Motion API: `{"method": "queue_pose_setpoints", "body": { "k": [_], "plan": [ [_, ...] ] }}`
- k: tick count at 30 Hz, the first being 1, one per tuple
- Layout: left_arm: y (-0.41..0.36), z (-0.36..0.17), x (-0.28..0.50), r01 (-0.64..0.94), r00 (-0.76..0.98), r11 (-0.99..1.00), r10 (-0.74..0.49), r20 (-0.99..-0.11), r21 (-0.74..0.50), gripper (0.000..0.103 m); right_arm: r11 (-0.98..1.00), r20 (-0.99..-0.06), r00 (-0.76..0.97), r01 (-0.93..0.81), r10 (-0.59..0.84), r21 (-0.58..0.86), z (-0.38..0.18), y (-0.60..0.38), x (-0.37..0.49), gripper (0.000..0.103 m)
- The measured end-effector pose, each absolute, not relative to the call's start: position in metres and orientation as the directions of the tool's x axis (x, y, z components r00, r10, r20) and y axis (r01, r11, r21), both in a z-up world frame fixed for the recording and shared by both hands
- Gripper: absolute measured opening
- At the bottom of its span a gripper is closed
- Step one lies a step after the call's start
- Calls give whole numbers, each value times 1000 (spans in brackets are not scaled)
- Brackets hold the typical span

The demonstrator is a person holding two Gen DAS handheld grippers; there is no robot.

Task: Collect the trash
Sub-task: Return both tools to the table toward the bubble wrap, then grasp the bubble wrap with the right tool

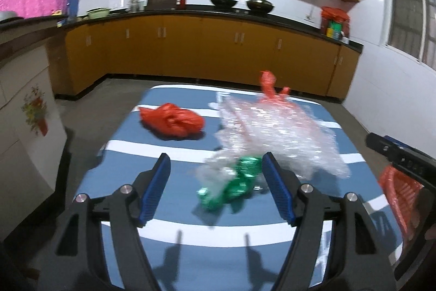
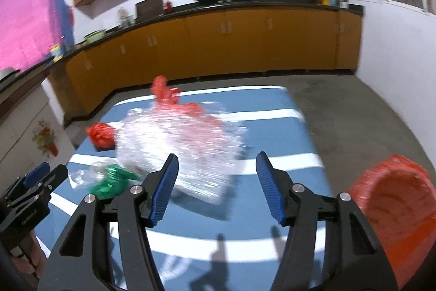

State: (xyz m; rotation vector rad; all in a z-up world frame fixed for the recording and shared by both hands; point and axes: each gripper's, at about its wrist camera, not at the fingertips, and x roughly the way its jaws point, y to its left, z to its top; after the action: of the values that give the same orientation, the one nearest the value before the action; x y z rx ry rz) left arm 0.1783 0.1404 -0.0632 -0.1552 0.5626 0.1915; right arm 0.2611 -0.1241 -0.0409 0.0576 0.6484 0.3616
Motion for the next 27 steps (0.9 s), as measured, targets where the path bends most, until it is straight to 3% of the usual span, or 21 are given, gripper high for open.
{"method": "queue_pose_setpoints", "body": {
  "k": [8, 12, 16, 18, 24, 27],
  "plan": [
    [177, -69, 172, -284, 814, 952, 177, -553, -113, 69, 925, -623, 697, -358, 355, 126, -61, -68, 290, 60],
    [188, -74, 173, -300, 807, 946, 182, -561, -125, 69, 931, -649, 682, -343, 337, 123, -73, -60, 300, 67],
    [191, -78, 176, -307, 802, 942, 179, -570, -135, 69, 931, -675, 660, -348, 330, 114, -81, -57, 303, 68],
    [191, -80, 177, -307, 800, 941, 174, -575, -141, 69, 924, -684, 645, -361, 343, 123, -83, -57, 302, 53],
    [189, -85, 181, -302, 795, 941, 160, -585, -154, 69, 915, -676, 634, -372, 375, 159, -79, -64, 297, 29],
    [187, -85, 182, -297, 797, 942, 155, -584, -155, 69, 913, -670, 635, -365, 386, 181, -76, -72, 295, 23]
  ]
}}
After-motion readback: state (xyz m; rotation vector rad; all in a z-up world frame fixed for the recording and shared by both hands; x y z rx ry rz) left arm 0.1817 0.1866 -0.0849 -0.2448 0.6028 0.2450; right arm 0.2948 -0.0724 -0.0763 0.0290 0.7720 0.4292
